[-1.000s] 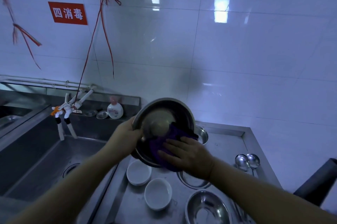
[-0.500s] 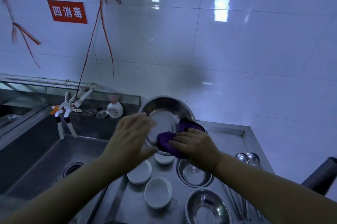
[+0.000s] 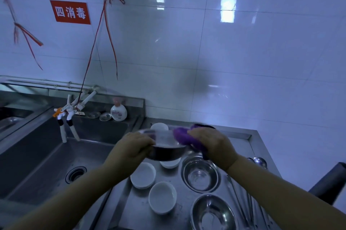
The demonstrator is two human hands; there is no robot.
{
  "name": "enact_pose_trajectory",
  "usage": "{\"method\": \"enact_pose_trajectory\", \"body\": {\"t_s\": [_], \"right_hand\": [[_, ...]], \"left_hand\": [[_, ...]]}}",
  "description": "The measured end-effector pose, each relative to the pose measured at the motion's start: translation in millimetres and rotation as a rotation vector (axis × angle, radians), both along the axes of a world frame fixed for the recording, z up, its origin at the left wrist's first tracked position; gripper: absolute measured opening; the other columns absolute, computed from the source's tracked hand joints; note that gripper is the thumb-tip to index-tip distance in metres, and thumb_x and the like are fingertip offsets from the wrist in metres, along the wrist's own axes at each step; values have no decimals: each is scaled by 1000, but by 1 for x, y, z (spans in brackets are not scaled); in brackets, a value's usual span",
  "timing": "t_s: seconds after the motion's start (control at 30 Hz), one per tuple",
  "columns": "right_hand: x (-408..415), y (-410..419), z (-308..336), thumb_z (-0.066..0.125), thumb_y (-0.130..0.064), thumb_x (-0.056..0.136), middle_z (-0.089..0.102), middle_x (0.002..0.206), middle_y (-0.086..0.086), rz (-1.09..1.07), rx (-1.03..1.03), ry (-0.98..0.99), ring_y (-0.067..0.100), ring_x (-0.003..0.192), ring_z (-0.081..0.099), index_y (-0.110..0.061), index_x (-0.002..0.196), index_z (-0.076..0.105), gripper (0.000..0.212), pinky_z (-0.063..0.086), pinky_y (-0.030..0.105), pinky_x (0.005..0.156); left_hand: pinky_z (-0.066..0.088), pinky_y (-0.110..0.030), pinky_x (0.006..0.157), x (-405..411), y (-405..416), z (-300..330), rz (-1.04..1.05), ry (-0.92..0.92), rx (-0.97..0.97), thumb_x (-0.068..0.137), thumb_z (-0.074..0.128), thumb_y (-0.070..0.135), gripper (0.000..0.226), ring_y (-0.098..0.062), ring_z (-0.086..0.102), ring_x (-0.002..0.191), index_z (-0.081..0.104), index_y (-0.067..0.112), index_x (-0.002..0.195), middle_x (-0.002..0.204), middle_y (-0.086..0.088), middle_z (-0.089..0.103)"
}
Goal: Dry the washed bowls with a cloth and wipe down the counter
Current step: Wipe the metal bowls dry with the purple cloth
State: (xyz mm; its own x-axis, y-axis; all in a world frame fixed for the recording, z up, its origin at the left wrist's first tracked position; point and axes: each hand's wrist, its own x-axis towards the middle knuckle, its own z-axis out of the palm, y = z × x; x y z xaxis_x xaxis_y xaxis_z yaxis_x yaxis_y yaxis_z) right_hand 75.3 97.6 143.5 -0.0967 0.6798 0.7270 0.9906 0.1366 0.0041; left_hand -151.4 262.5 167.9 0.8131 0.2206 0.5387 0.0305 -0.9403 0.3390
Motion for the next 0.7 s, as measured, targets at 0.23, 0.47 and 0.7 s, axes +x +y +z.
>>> {"method": "enact_pose_trajectory", "body": {"t_s": [0.23, 0.47, 0.7], "right_hand": [[-42, 21, 4, 71, -11, 84, 69, 110, 7, -254, 198, 698, 23, 95, 66, -13, 123, 61, 41, 55, 38, 86], [-79, 40, -9, 40, -52, 94, 32, 150, 13, -168, 119, 450, 34, 140, 25, -21, 138, 44, 54, 26, 46, 111], [-86, 33, -35, 42, -53, 95, 35, 144, -2, -160, 138, 59, 26, 141, 19, -33, 130, 46, 41, 27, 62, 106]], "left_hand": [[45, -20, 55, 21, -25, -7, 162, -205, -1067, 97, 44, 5, 25, -8, 53, 58, 57, 14, 77, 60, 7, 59], [52, -45, 81, 36, -47, 6, 112, -195, -1530, 97, 30, 46, 46, -29, 67, 92, 65, 17, 106, 100, -11, 72], [55, -31, 56, 40, -55, 19, 125, -274, -1725, 95, 32, 54, 56, -23, 72, 81, 66, 11, 106, 93, -13, 74]]}}
